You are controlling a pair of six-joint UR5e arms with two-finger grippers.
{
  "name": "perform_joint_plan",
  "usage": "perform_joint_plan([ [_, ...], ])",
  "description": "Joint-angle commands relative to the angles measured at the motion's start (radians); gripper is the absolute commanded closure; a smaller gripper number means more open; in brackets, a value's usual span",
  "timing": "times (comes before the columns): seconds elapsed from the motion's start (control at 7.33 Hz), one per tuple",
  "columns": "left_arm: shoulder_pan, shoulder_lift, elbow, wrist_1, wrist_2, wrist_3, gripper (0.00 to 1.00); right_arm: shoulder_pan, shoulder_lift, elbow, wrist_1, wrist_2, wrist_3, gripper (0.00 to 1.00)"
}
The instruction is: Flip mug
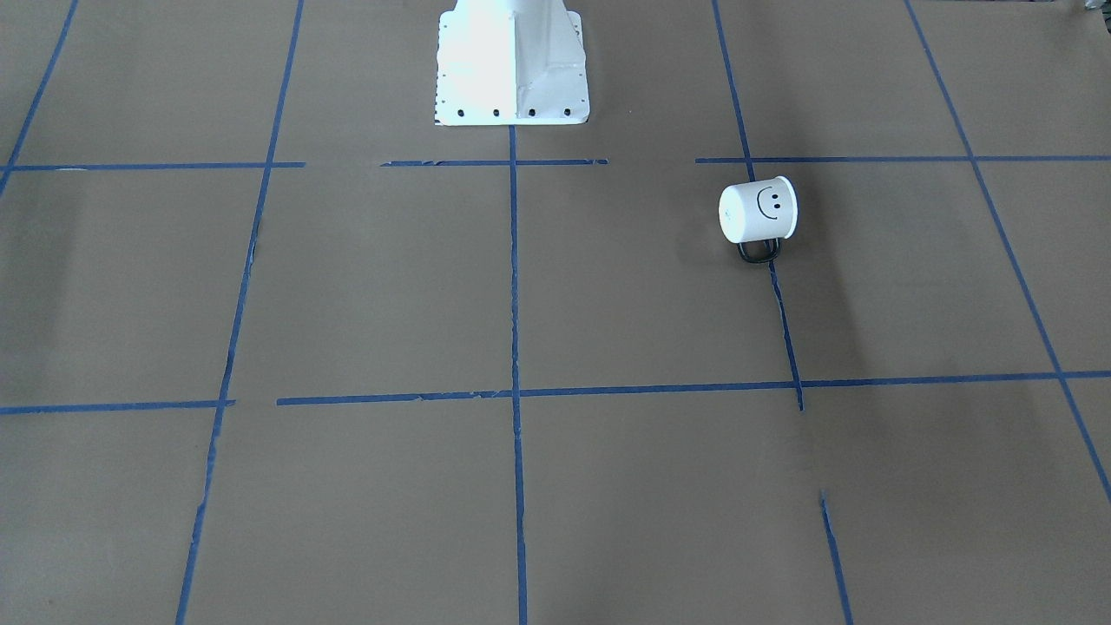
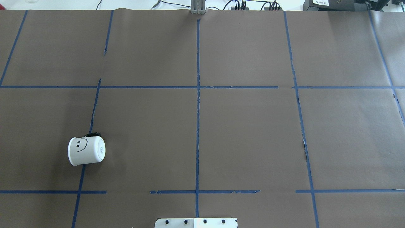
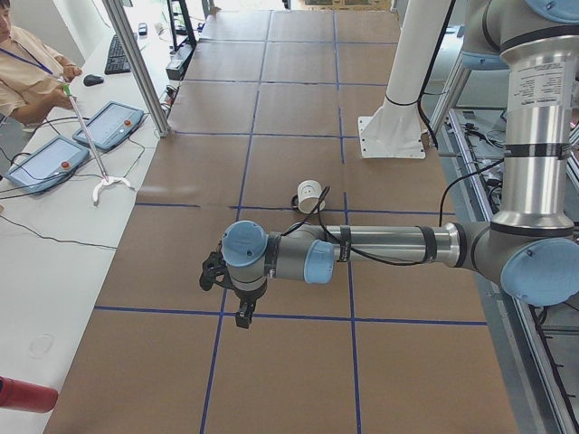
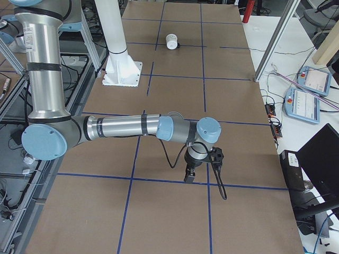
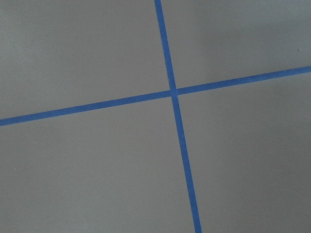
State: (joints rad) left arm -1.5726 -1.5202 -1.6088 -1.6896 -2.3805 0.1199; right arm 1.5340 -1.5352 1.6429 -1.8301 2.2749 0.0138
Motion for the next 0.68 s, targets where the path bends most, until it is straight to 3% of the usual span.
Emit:
perform_joint_plan([
  [0.0,0.000,0.003,0.015,-0.106,0.009,0.009,0.00,0.000,0.000,0.000,0.000,0.000,0.000,0.00],
  [0.27,0.002,-0.012,0.081,-0.185,0.006,-0.003,0.00,0.000,0.000,0.000,0.000,0.000,0.000,0.00],
  [0.55,0.006,-0.011,0.064,-0.297,-0.047,-0.084,0.00,0.000,0.000,0.000,0.000,0.000,0.000,0.00],
])
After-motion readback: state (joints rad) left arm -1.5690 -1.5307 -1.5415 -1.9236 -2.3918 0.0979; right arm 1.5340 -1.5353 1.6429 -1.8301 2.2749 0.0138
